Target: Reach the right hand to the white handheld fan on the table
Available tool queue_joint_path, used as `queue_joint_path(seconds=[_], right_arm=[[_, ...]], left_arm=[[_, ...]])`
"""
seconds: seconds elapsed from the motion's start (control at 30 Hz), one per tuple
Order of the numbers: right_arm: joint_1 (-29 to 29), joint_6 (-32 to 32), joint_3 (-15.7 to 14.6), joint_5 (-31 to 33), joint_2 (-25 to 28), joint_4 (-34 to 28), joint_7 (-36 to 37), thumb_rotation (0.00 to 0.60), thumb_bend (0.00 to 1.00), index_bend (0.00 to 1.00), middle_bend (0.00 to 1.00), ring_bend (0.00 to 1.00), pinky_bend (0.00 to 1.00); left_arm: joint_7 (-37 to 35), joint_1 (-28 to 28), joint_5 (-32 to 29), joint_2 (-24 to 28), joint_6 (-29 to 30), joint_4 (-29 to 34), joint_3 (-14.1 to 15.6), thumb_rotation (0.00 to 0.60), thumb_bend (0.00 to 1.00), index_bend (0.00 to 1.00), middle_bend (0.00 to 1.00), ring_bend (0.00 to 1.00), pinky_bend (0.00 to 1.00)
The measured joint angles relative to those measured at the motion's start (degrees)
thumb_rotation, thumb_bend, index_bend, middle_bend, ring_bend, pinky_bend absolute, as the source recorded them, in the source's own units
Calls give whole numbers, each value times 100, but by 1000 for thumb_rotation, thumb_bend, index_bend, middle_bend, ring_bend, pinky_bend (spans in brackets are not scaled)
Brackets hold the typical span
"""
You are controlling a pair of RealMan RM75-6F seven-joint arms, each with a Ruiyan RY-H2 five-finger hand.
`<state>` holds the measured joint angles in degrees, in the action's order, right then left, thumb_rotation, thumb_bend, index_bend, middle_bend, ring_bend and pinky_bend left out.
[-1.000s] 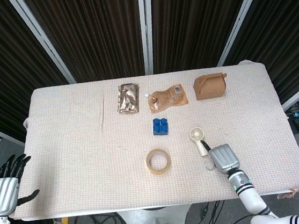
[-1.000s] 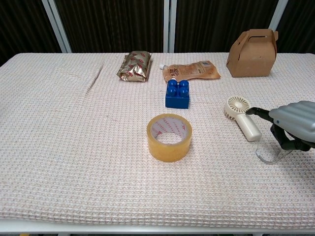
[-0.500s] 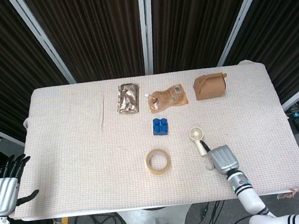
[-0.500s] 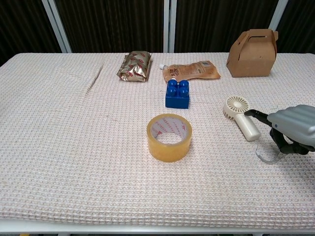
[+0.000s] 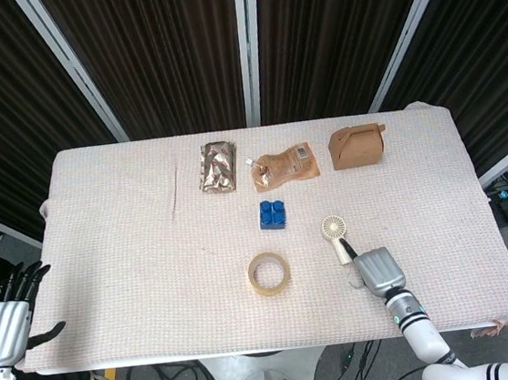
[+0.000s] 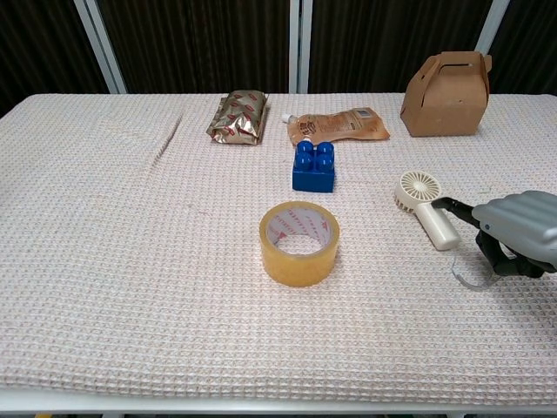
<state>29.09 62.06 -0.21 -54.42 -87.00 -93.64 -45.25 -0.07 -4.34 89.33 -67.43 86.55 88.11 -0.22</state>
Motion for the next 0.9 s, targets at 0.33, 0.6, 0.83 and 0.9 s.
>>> queue_joint_path(seconds=[0.33,0.6,0.83,0.9], right_arm=[[-119,620,62,-687,542,-667,271,600,1000,0,903,784,619],[-428,1265,158,-1368,1189,-985,1054,600,1000,0,899,784,619],[-926,1878,101,-2139,1622,-616,2625,600,473,0,168,120,219],[-1004,1852,24,-2092,1778,-652,2763,600,350,0,22,1,51]], left_arm=[[32,-19,29,26,-1,72,-9,600,0,123,85,9,157],[131,-60,76,-4,-58,169,10,600,0,123,85,9,156],[376,-82,149,-20,-45,363,19,600,0,123,85,9,154],[472,-88,169,-15,-42,449,22,600,0,122,85,9,154]])
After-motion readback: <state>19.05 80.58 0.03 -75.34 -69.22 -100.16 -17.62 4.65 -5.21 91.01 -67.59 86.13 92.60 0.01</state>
